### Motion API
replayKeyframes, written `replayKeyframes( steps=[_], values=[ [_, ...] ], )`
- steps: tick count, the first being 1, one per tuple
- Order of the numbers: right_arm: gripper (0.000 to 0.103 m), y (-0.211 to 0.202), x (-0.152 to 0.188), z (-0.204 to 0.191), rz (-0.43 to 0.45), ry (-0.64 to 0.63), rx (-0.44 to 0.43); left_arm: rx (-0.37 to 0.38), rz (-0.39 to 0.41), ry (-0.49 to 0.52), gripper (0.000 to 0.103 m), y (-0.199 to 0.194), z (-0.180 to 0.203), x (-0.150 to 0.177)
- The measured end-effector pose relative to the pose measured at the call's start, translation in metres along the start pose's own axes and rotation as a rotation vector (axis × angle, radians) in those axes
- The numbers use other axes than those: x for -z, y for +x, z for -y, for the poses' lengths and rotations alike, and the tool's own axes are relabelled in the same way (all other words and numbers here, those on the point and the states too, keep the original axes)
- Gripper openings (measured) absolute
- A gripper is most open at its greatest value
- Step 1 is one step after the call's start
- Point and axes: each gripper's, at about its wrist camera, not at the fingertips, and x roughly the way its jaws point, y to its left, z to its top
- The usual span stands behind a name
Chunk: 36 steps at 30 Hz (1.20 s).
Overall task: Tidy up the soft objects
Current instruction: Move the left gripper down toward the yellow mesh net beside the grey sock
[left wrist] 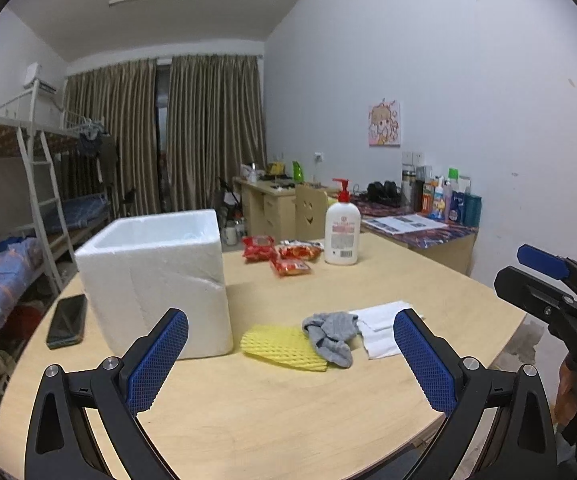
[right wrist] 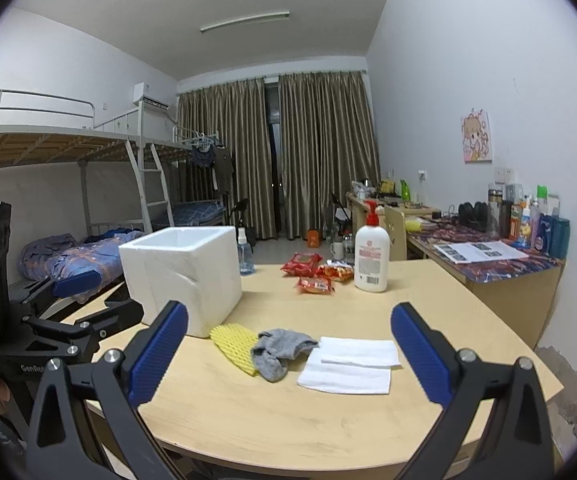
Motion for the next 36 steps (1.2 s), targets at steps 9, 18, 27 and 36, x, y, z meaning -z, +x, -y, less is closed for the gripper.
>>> replayKeyframes(
  steps=[9,18,27,36],
  values=[
    [0.103,0.025,0.006,0.013,-0.056,0.019,0.002,0.025,-0.082,-0.044,0.103,0.048,-0.01,0.004],
    [0.103,0.047,0.011,0.029,-0.109,0.043,0.014,0.039,-0.152,-0.039,0.103,0.089,-0.011,0.013],
    [0.103,0.064,0.016,0.04,-0.16,0.063,0.017,0.083,-0.219,-0.025,0.103,0.12,-0.012,0.015],
    [0.103,0.078,0.022,0.051,-0.193,0.074,0.018,0.043,-0.299,-0.052,0.103,0.151,-0.017,0.022]
  ],
)
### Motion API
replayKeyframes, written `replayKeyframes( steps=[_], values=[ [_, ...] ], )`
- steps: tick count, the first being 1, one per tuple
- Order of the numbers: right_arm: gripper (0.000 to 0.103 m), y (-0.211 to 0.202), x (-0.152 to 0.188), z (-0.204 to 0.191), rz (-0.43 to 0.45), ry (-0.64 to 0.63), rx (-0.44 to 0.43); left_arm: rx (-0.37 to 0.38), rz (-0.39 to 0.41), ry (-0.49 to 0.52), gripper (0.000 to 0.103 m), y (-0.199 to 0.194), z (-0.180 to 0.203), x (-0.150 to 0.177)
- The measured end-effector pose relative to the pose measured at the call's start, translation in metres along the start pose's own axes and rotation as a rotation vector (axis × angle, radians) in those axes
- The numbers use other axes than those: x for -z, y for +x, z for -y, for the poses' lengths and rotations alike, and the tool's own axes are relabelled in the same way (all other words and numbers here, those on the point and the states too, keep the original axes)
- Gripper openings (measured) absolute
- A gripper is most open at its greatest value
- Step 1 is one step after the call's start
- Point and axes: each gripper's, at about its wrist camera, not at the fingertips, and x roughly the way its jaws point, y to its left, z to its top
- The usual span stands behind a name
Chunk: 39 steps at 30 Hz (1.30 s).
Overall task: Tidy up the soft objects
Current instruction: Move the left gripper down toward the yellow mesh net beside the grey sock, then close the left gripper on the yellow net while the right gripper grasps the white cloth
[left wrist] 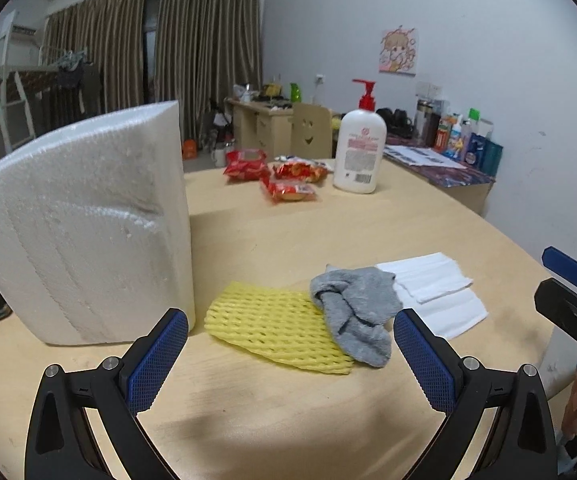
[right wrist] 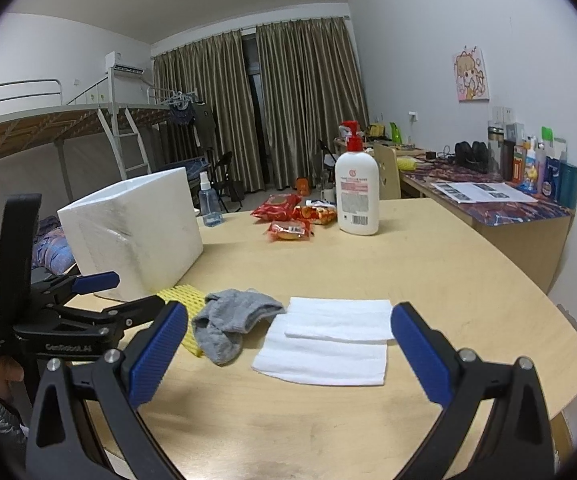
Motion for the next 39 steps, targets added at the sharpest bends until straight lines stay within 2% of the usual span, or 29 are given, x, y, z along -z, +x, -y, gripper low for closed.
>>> replayKeyframes(
  steps=[8,16,23,35,39],
  values=[
    [0.103,0.011,0.0,0.005,-0.025,0.005,-0.017,-0.044,-0.061,0.002,0.089,0.024,-0.001,0.0],
    [0.103,0.019,0.001,0.01,-0.039,0.006,-0.03,-0.067,-0.131,-0.016,0.082,0.047,-0.006,0.0],
    [0.103,0.024,0.001,0.011,-0.053,0.002,-0.036,-0.104,-0.216,-0.067,0.063,0.063,-0.017,0.001],
    [0.103,0.036,-0.001,0.007,-0.095,-0.016,-0.028,-0.126,-0.257,-0.064,0.063,0.073,-0.019,0.002],
    [0.103,0.045,0.0,0.007,-0.132,-0.03,-0.012,-0.112,-0.259,-0.069,0.056,0.073,-0.021,0.002]
  ],
)
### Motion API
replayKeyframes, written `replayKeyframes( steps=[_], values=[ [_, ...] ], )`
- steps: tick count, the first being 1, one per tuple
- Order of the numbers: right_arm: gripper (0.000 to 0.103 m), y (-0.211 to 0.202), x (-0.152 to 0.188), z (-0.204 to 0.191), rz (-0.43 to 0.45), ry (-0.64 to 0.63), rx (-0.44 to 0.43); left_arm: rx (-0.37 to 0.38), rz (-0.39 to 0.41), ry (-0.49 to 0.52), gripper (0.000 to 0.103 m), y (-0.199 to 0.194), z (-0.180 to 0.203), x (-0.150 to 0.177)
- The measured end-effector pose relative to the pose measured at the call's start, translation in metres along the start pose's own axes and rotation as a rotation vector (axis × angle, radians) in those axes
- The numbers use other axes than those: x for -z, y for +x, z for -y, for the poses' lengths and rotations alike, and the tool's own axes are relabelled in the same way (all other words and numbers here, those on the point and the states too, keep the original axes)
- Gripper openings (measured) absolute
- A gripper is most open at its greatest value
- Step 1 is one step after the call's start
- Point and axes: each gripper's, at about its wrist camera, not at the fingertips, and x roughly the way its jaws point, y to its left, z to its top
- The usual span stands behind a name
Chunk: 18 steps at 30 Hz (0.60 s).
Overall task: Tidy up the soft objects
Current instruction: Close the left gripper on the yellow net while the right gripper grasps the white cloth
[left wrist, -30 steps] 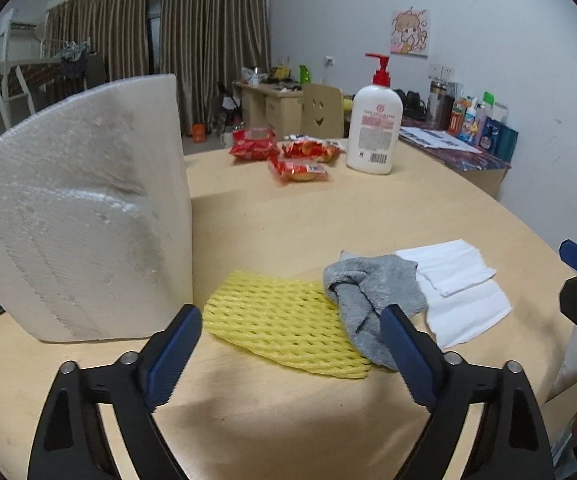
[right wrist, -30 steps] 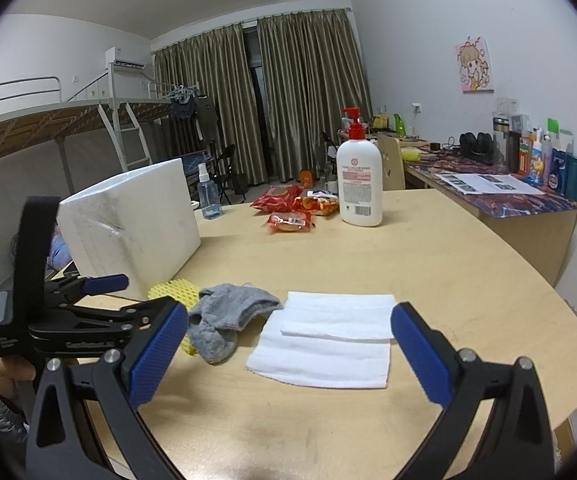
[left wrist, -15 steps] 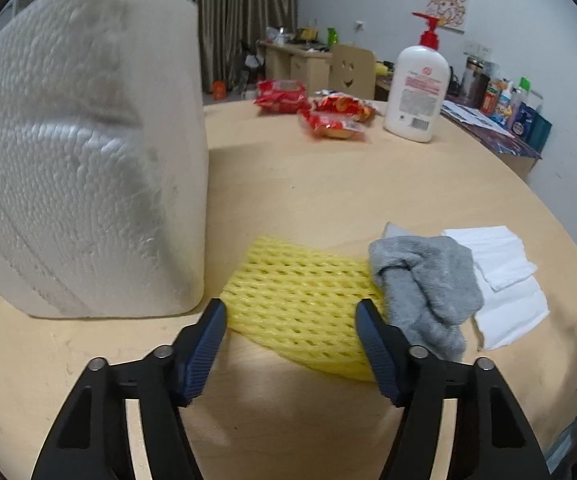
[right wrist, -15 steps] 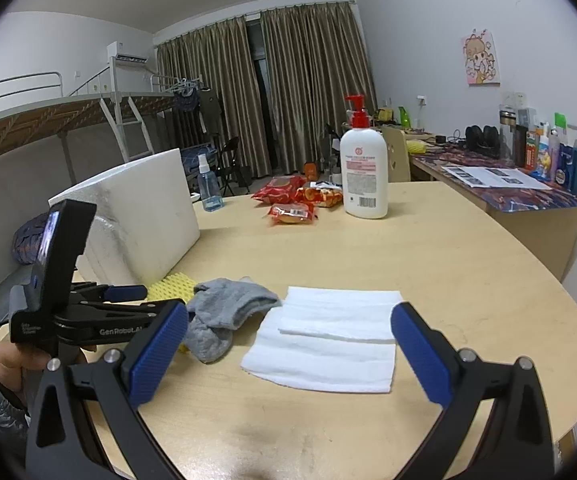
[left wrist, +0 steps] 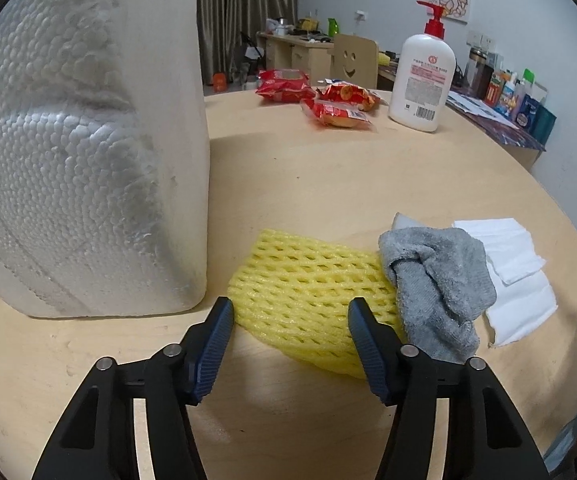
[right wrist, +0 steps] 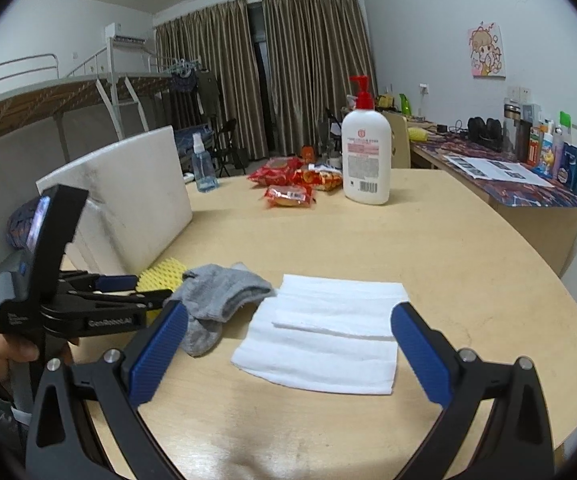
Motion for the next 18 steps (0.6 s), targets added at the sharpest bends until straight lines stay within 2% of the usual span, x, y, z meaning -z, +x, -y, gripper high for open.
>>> replayKeyframes(
  steps=[3,4,5,12,16,18],
  values=[
    [0.103,0.006,0.0,0.0,-0.022,-0.007,0.005,-0.001,0.006,-0.004,0.041,-0.002,-0.002,0.001],
    [0.103,0.009,0.0,0.0,-0.031,-0.009,0.006,-0.004,0.009,-0.01,0.032,-0.003,-0.004,0.001],
    [0.103,0.012,0.0,0.0,-0.041,-0.01,0.008,-0.015,0.011,-0.019,0.029,-0.003,-0.006,0.002],
    [0.103,0.028,0.0,0.004,-0.101,-0.004,0.04,-0.015,0.015,-0.041,0.026,-0.004,-0.011,0.001],
    [0.103,0.036,-0.001,0.003,-0.134,-0.019,0.069,-0.006,0.018,-0.043,0.018,-0.005,-0.01,0.001],
    [0.103,0.039,-0.002,0.003,-0.14,-0.025,0.062,-0.002,0.02,-0.043,0.017,-0.006,-0.01,0.002]
  ],
)
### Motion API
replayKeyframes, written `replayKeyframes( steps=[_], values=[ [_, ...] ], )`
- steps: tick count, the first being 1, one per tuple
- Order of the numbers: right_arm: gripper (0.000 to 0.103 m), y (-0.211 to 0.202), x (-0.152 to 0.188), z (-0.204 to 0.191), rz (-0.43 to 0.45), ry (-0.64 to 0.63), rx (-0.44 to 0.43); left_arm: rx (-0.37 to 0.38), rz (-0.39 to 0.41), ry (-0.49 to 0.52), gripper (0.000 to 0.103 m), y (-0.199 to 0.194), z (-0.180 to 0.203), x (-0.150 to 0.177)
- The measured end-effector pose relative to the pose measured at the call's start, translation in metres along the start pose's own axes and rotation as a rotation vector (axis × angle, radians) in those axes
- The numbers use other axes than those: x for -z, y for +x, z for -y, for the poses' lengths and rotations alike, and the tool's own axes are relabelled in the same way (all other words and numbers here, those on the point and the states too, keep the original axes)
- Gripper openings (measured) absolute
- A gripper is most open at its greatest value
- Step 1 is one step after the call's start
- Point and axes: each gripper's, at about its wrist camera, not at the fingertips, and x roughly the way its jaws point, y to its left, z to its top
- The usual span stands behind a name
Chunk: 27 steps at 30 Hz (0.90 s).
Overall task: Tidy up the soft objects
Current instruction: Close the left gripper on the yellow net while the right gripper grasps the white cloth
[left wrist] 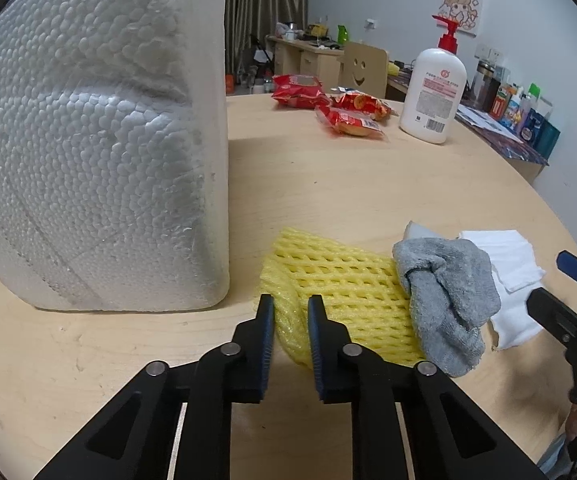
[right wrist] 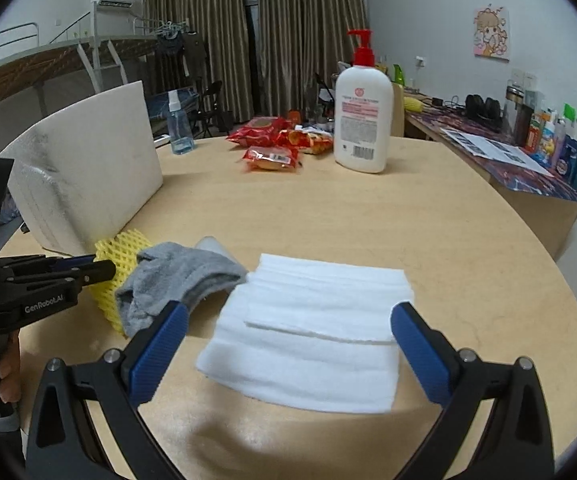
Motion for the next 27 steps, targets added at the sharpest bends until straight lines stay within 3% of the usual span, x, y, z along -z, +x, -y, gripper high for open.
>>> replayKeyframes(
  steps=[7,11,13,21,23,25,27],
  values=[
    [0.102,0.012,0.002,0.001,-0.047,-0.016,0.03,0.002,0.0,0.006,0.016,-0.001,-0.001,0.001],
    [0.088,0.02,0.002,0.002,-0.1,-0.016,0.038,0.001,-0.002,0.006,0.016,0.0,-0.001,0.001],
    [0.073,0.026,0.003,0.001,-0.136,-0.019,0.043,-0.001,-0.002,0.008,0.016,0.0,-0.001,0.001],
    [0.07,0.03,0.003,-0.001,-0.162,-0.044,0.047,0.001,-0.002,0.006,0.016,0.0,0.0,0.001],
    [0.064,0.029,0.002,-0.002,-0.163,-0.05,0.039,0.0,-0.001,0.008,0.016,-0.001,0.0,0.001],
    [0.041,0.027,0.003,-0.004,-0.159,-0.048,0.034,0.001,-0.001,0.006,0.016,-0.001,0.0,0.001],
    [0.03,0.025,0.004,-0.005,-0.155,-0.048,0.027,0.002,0.0,0.007,0.016,0.0,0.0,0.0]
  ],
)
